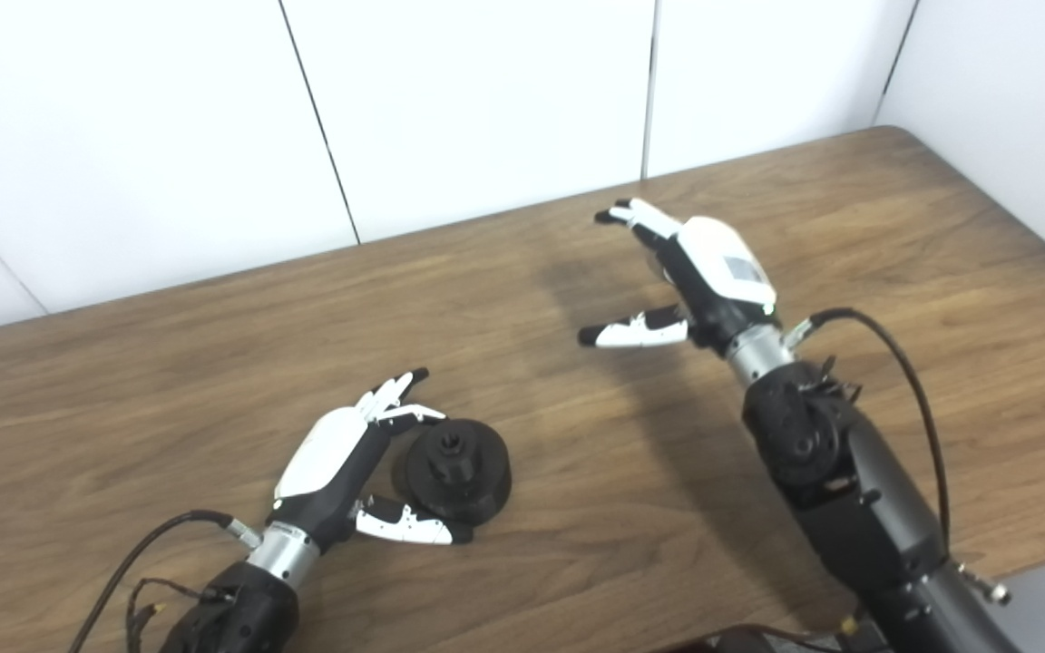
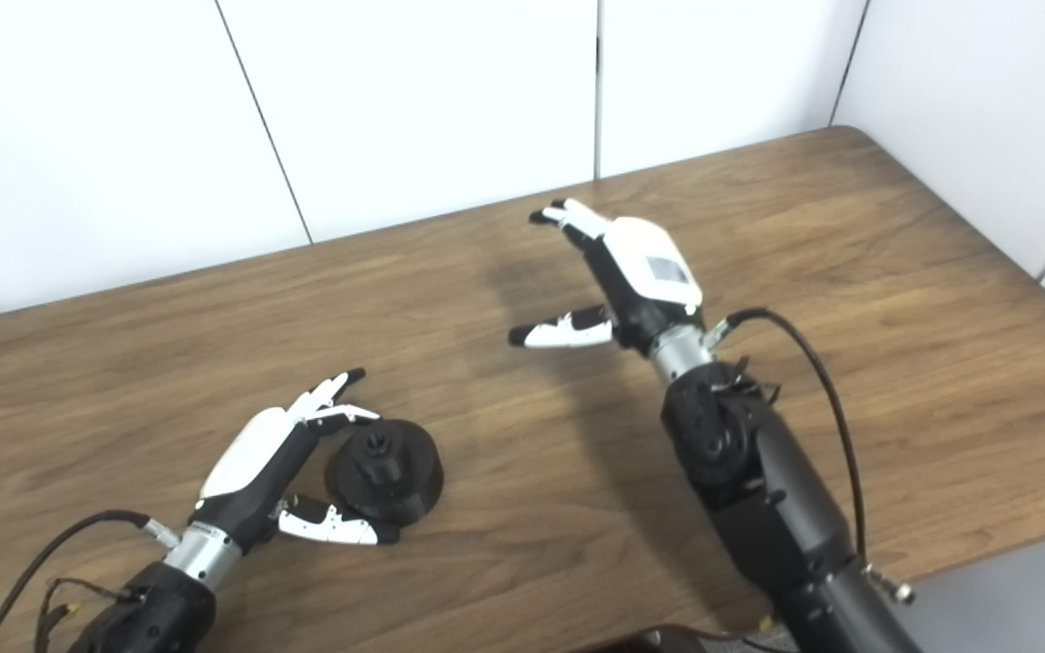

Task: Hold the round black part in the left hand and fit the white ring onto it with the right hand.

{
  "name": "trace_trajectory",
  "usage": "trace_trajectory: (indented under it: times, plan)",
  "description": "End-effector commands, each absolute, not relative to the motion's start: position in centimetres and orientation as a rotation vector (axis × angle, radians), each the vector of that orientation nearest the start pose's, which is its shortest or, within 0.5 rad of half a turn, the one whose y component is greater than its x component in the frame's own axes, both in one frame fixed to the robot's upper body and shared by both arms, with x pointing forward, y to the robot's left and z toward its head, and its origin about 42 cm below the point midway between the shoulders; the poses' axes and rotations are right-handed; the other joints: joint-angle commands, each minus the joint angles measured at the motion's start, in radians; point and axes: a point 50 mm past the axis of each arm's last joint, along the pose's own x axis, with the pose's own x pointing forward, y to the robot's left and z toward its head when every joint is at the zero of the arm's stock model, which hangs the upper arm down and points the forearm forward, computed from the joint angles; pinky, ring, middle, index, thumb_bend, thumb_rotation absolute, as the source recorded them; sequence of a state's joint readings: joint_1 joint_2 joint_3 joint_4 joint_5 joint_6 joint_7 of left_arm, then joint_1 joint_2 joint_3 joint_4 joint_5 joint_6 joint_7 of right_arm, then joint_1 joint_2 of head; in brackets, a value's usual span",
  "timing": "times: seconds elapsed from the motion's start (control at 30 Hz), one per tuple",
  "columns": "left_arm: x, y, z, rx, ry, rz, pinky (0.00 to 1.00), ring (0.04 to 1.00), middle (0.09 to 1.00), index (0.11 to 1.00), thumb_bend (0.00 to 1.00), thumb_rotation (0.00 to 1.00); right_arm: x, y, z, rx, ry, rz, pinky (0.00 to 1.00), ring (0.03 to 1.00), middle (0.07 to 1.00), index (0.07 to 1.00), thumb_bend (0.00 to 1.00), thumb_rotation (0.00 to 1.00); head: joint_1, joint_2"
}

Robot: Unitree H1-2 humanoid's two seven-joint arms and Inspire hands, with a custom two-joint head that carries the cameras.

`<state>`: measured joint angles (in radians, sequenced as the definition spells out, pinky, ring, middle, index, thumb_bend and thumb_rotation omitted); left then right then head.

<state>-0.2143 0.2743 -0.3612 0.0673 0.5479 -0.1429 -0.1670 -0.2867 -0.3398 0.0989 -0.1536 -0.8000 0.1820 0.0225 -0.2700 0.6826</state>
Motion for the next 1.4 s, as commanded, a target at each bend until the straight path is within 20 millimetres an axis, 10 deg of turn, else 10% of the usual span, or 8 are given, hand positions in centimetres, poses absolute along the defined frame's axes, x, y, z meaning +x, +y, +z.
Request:
trace_trajectory:
  times: [0.0,0.8,1.37]
  plan:
    - [33.7,18.7,13.3,0.89,-0.287,-0.542,1.0,1.0,1.0,0.647,1.0,0.36,37.4,-27.9,25.7,-1.176,-0.369,-0.191,0.84,0.922,0.947,0.844,0.88,0.42,-0.003,-0.001]
    - [33.6,18.9,13.6,0.885,-0.28,-0.533,1.0,1.0,1.0,0.648,1.0,0.36,43.1,-34.3,25.7,-1.348,0.029,-0.155,0.9,0.999,1.0,0.896,0.98,0.59,0.02,0.004]
    - [33.4,19.2,14.1,0.886,-0.28,-0.527,1.0,1.0,1.0,0.642,1.0,0.35,44.5,-34.8,23.7,-1.359,0.115,-0.119,0.91,0.991,1.0,0.882,0.96,0.56,0.041,0.014]
